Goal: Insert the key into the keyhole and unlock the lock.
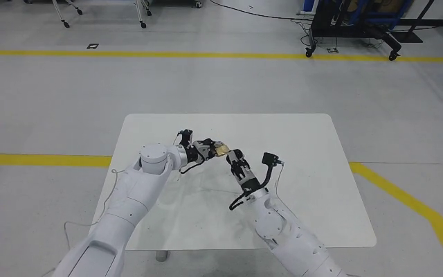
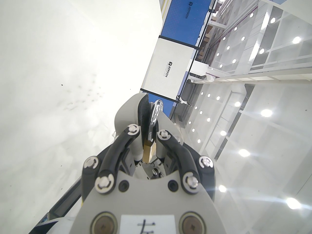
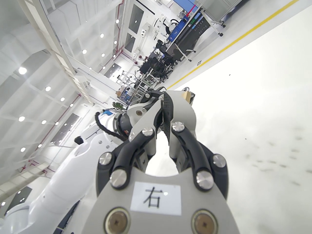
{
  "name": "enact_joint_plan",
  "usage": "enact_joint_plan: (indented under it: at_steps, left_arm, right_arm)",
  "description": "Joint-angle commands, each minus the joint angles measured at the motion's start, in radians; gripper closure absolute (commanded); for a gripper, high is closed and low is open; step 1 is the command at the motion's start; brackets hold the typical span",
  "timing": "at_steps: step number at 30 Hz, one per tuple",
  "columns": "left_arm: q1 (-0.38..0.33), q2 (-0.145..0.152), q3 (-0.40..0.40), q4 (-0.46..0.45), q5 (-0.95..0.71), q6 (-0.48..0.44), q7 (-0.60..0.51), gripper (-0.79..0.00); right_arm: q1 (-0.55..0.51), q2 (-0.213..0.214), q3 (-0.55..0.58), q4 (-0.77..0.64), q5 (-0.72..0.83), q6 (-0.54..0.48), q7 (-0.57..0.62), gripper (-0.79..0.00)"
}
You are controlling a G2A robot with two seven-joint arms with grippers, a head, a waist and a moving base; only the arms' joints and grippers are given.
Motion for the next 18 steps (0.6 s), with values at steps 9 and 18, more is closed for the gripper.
enact_joint_plan:
  at_steps: [9,18]
  left_arm:
    - [-0.007,-0.003,0.004,0.014,-0.005,0.003,-0.006,0.000]
    - [-0.010,-0.005,0.002,0.021,-0.010,0.003,-0.006,0.000]
  right_arm:
    - [0.004,-0.016,-0.007,0.025,-0.049,0.029,-0.009,0.000]
    - [-0.014,-0.016,0.005,0.027,-0.112,0.020,0.031,0.000]
